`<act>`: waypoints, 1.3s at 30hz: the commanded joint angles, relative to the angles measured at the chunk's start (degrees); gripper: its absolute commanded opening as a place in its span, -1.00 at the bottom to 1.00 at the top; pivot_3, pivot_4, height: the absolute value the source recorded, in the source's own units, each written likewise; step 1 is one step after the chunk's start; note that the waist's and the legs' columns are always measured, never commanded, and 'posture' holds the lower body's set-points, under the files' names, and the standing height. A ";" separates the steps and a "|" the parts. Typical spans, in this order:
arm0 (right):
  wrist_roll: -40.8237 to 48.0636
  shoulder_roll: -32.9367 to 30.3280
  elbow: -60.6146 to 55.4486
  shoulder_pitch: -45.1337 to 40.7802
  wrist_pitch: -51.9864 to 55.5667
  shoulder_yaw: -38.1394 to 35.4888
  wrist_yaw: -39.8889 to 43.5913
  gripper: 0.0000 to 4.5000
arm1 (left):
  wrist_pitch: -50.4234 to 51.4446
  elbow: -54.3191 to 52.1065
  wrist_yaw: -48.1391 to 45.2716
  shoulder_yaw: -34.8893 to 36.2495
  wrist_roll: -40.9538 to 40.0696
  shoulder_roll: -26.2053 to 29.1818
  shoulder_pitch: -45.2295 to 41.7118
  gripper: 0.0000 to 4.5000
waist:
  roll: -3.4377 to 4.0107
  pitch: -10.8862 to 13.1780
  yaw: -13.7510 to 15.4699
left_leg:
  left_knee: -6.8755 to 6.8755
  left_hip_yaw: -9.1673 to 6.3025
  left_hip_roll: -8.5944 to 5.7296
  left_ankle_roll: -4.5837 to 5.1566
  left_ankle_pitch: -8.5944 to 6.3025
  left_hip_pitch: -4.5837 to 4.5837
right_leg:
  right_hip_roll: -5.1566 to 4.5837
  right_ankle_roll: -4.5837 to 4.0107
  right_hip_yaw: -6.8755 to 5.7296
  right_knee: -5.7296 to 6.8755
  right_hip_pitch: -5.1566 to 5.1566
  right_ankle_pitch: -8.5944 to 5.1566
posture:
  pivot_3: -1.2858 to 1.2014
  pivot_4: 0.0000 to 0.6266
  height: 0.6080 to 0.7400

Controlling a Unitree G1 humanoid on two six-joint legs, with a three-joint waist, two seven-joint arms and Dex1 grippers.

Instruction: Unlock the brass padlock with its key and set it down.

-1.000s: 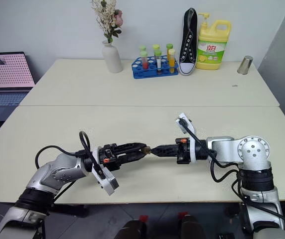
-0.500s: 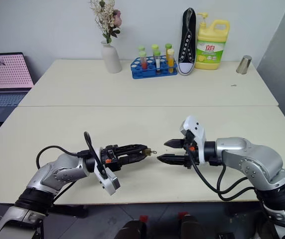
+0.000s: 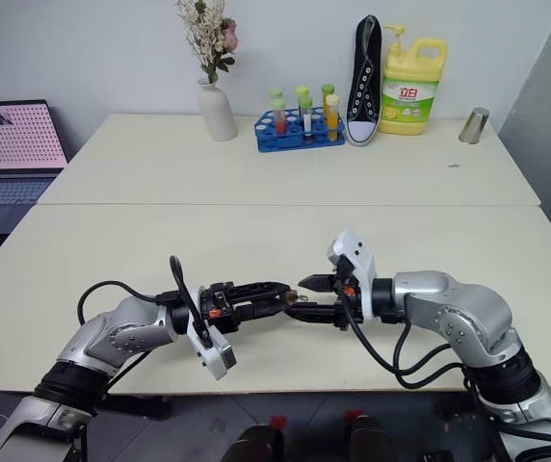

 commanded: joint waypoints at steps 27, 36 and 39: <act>-0.82 1.74 -0.60 -0.78 0.61 -1.66 1.06 -0.94 | 3.07 -3.45 -5.05 -3.57 -13.93 3.92 3.80 -0.05 | 0.01 0.00 -0.12 | 0.00 -0.01 0.01 0.00 0.00 0.00 | 0.00 0.00 0.01 0.01 -0.01 0.00 | 0.03 -0.52 1.00; -4.64 -0.48 1.12 -0.21 -2.33 -2.66 2.75 -0.94 | 14.20 -10.59 -9.24 1.32 -27.92 9.69 14.09 1.00 | 0.06 0.03 -0.04 | -0.02 -0.02 0.03 0.00 0.00 0.00 | 0.00 0.00 0.00 0.01 -0.03 0.00 | 0.03 -0.52 1.00; -5.56 -0.95 1.16 -0.12 -3.19 -2.61 3.62 -0.94 | 20.11 -10.85 -12.51 1.63 -32.50 9.84 14.85 0.85 | 0.06 0.04 -0.06 | -0.01 -0.01 0.02 0.01 -0.01 0.01 | 0.00 0.00 0.00 0.01 -0.01 0.00 | 0.03 -0.52 1.00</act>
